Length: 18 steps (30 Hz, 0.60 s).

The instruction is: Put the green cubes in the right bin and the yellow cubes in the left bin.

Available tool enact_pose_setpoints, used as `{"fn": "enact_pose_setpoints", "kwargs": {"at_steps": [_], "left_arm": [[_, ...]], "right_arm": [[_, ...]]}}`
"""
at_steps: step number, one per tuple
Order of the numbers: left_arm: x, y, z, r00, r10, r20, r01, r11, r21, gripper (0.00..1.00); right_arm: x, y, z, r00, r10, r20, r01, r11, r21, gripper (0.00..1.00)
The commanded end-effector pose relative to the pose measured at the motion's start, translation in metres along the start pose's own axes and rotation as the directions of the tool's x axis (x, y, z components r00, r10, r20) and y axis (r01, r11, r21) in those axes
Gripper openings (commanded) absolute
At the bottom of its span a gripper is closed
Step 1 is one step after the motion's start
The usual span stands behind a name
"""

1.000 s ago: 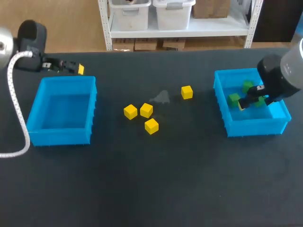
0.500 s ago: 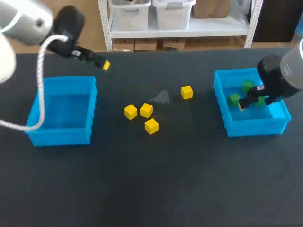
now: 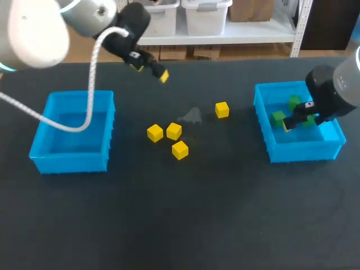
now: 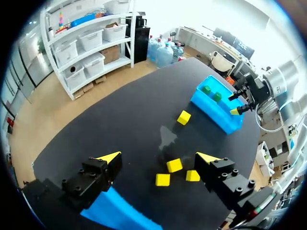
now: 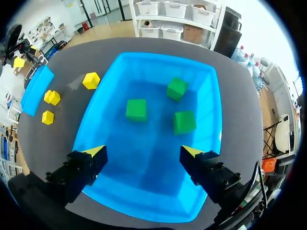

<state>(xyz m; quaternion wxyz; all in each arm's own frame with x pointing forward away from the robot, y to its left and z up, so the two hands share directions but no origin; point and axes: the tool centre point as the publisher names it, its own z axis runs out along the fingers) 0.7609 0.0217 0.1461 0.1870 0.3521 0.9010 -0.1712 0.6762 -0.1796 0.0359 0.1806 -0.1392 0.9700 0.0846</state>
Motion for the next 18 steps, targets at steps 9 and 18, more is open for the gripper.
{"fn": "enact_pose_setpoints", "kwargs": {"at_steps": [9,18], "left_arm": [[-0.034,-0.013,0.052,0.971,0.046,-0.233,-0.033,0.998,0.059,1.0],[-0.032,-0.03,0.091,0.943,0.134,-0.304,-0.124,0.991,0.05,1.0]], "right_arm": [[0.002,0.001,-0.001,1.0,0.001,0.004,-0.001,1.0,0.004,1.0],[0.002,0.001,-0.001,1.0,0.001,0.004,-0.001,1.0,0.004,1.0]]}}
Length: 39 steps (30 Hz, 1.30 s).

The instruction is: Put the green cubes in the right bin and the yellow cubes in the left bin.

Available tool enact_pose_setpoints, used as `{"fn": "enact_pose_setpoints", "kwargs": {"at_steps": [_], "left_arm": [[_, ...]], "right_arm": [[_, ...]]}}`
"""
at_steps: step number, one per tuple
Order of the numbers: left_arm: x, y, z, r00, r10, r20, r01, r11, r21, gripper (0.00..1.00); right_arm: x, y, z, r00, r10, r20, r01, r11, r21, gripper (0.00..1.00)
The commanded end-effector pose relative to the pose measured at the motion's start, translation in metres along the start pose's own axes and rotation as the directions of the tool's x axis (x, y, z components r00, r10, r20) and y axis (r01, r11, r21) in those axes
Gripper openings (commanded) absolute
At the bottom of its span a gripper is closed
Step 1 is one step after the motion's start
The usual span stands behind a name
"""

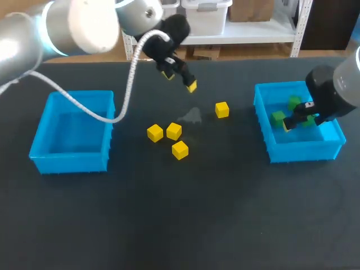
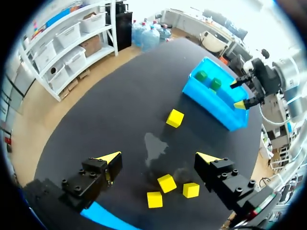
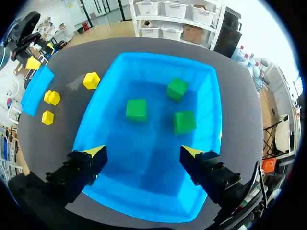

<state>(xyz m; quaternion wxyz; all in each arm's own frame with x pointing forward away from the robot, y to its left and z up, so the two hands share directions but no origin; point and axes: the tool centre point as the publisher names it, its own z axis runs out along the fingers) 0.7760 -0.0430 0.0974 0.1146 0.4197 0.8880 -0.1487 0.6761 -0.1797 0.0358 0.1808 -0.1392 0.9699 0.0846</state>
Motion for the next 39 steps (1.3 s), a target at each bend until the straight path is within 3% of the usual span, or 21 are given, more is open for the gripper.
{"fn": "enact_pose_setpoints", "kwargs": {"at_steps": [1,8,17,26,39], "left_arm": [[-0.011,-0.006,0.021,0.988,0.018,-0.153,-0.019,1.0,-0.004,1.0],[-0.014,-0.022,0.043,0.981,0.05,-0.189,-0.051,0.999,-0.002,1.0],[-0.012,-0.03,0.063,0.97,0.091,-0.225,-0.094,0.996,-0.005,1.0],[-0.032,-0.029,0.074,0.965,0.106,-0.24,-0.11,0.994,-0.004,1.0],[-0.052,-0.045,0.1,0.95,0.16,-0.269,-0.16,0.987,0.021,1.0]], "right_arm": [[0.002,0.001,-0.001,1.0,0.001,0.004,-0.001,1.0,0.004,1.0],[0.002,0.001,-0.001,1.0,0.001,0.004,-0.001,1.0,0.004,1.0],[0.002,0.001,-0.001,1.0,0.001,0.004,-0.001,1.0,0.004,1.0],[0.002,0.001,-0.001,1.0,0.001,0.004,-0.001,1.0,0.004,1.0],[0.002,0.001,-0.001,1.0,0.001,0.004,-0.001,1.0,0.004,1.0]]}}
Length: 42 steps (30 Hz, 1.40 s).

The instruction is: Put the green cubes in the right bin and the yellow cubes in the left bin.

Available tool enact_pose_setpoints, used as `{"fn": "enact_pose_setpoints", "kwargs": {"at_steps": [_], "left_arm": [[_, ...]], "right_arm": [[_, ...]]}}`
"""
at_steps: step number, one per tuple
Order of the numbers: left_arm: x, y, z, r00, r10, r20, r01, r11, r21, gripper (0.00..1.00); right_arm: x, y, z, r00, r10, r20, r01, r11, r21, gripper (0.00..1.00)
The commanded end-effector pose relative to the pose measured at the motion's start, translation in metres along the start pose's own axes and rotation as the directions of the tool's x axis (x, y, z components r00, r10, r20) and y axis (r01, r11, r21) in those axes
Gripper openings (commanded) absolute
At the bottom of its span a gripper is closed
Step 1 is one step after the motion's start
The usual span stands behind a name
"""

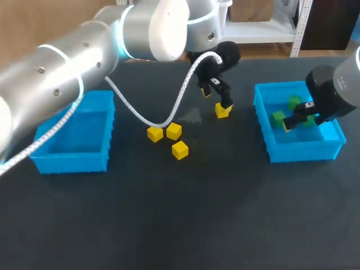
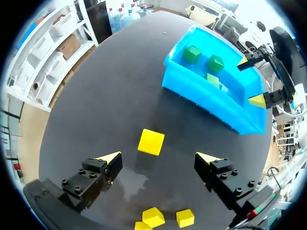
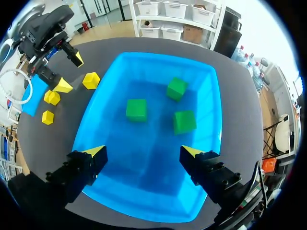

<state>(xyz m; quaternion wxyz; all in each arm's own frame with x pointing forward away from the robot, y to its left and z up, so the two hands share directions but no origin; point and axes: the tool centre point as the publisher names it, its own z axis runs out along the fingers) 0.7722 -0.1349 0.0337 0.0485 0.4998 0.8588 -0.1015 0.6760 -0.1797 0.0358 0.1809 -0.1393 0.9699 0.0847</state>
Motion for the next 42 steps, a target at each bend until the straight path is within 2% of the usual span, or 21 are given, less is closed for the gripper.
{"fn": "enact_pose_setpoints", "kwargs": {"at_steps": [1,21,36,37,38,40,41,42], "left_arm": [[-0.012,0.004,0.007,0.995,0.009,-0.102,-0.008,1.0,0.007,1.0],[-0.006,0.006,0.025,0.986,0.045,-0.158,-0.047,0.999,-0.004,1.0],[-0.013,0.004,0.035,0.989,0.023,-0.149,-0.029,0.999,-0.037,1.0],[-0.013,0.003,0.036,0.989,0.019,-0.146,-0.025,0.999,-0.041,0.89],[-0.013,0.003,0.036,0.99,0.015,-0.142,-0.021,0.999,-0.046,0.51],[-0.013,0.002,0.037,0.99,0.009,-0.139,-0.016,0.999,-0.048,0.25],[-0.012,0.002,0.037,0.99,0.008,-0.14,-0.015,0.999,-0.049,0.07],[-0.011,0.002,0.038,0.99,0.007,-0.141,-0.014,0.999,-0.051,0.0]], "right_arm": [[0.001,0.001,-0.001,1.0,0.001,0.004,-0.001,1.0,0.004,1.0],[0.001,0.001,-0.001,1.0,0.001,0.004,-0.001,1.0,0.004,1.0],[0.001,0.001,-0.001,1.0,0.001,0.004,-0.001,1.0,0.004,1.0],[0.001,0.001,-0.001,1.0,0.001,0.004,-0.001,1.0,0.004,1.0],[0.001,0.001,-0.001,1.0,0.001,0.004,-0.001,1.0,0.004,1.0],[0.001,0.001,-0.001,1.0,0.001,0.004,-0.001,1.0,0.004,1.0],[0.001,0.001,-0.001,1.0,0.001,0.004,-0.001,1.0,0.004,1.0],[0.001,0.001,-0.001,1.0,0.001,0.004,-0.001,1.0,0.004,1.0]]}}
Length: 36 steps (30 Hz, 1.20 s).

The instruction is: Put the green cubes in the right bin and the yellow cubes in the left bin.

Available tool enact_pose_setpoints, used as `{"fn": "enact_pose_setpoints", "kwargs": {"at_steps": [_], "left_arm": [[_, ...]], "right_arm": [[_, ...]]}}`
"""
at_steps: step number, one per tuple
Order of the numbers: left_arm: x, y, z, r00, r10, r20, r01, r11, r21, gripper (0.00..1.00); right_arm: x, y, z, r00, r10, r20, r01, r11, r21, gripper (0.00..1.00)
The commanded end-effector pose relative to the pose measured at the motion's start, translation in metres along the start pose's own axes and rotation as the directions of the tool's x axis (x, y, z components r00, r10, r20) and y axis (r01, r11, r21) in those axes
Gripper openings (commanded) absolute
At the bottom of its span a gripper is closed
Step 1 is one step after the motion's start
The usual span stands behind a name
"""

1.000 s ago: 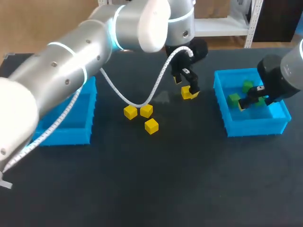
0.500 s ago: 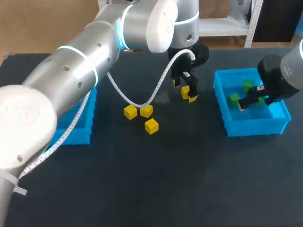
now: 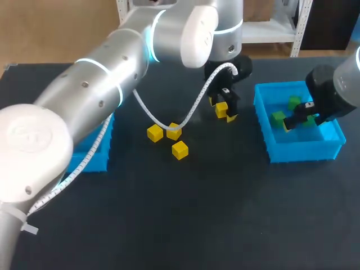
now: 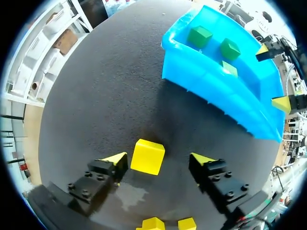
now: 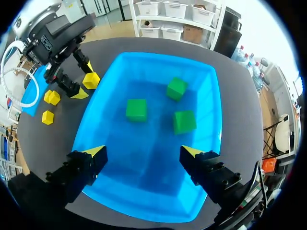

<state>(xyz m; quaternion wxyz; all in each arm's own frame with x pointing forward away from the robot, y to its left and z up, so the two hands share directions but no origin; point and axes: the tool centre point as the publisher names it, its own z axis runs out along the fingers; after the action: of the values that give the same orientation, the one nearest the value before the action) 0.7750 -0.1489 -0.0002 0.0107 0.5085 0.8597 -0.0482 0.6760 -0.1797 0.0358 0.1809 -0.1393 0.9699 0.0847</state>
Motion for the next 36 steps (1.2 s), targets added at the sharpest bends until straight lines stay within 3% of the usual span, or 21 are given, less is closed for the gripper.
{"fn": "enact_pose_setpoints", "kwargs": {"at_steps": [1,10,18,29,36], "left_arm": [[-0.004,0.002,0.002,1.0,-0.006,-0.019,0.006,1.0,-0.003,0.0],[0.005,0.001,0.002,0.999,-0.038,0.0,0.037,0.999,-0.012,0.0],[0.022,0.008,-0.014,0.997,-0.069,0.036,0.07,0.997,-0.023,0.0],[0.066,0.02,-0.065,0.984,-0.126,0.128,0.13,0.991,-0.024,0.0],[0.104,0.032,-0.112,0.95,-0.229,0.21,0.24,0.971,-0.025,0.0]], "right_arm": [[0.001,0.001,-0.001,1.0,0.001,0.004,-0.001,1.0,0.004,1.0],[0.001,0.001,-0.001,1.0,0.001,0.004,-0.001,1.0,0.004,1.0],[0.001,0.001,-0.001,1.0,0.001,0.004,-0.001,1.0,0.004,1.0],[0.001,0.001,-0.001,1.0,0.001,0.004,-0.001,1.0,0.004,1.0],[0.001,0.001,-0.001,1.0,0.001,0.004,-0.001,1.0,0.004,1.0]]}}
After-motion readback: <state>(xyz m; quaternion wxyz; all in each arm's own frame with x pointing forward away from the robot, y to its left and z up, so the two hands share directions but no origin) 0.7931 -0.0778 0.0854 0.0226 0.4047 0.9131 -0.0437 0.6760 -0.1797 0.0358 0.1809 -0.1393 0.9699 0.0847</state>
